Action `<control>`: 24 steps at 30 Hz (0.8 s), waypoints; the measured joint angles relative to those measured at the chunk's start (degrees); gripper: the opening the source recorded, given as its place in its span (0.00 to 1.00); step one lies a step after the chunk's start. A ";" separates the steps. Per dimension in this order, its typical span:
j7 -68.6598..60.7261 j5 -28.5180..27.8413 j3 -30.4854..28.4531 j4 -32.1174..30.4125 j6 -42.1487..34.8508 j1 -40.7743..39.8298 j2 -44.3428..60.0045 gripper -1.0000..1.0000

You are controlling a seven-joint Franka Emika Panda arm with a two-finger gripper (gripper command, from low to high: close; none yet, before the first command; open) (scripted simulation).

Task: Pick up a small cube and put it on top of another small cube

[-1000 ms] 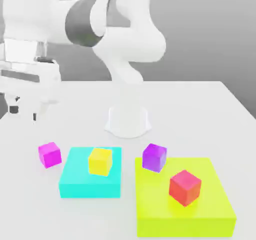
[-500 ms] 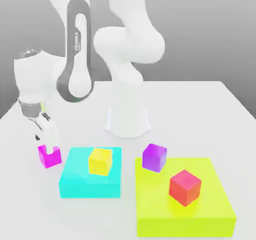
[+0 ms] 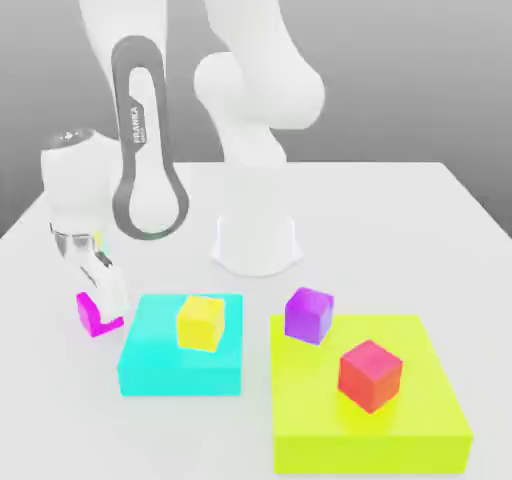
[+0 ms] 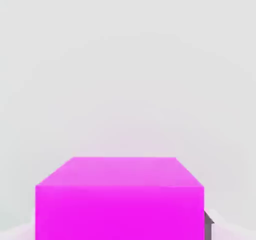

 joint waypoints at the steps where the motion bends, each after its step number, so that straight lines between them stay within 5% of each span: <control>1: 0.16 -0.28 -0.52 0.00 -0.29 0.41 -0.34 0.00; 13: 13.22 -18.81 -13.67 -1.55 -8.69 8.20 -10.95 0.00; 24: 17.49 -28.95 -11.32 -2.10 -16.41 9.06 -18.72 0.00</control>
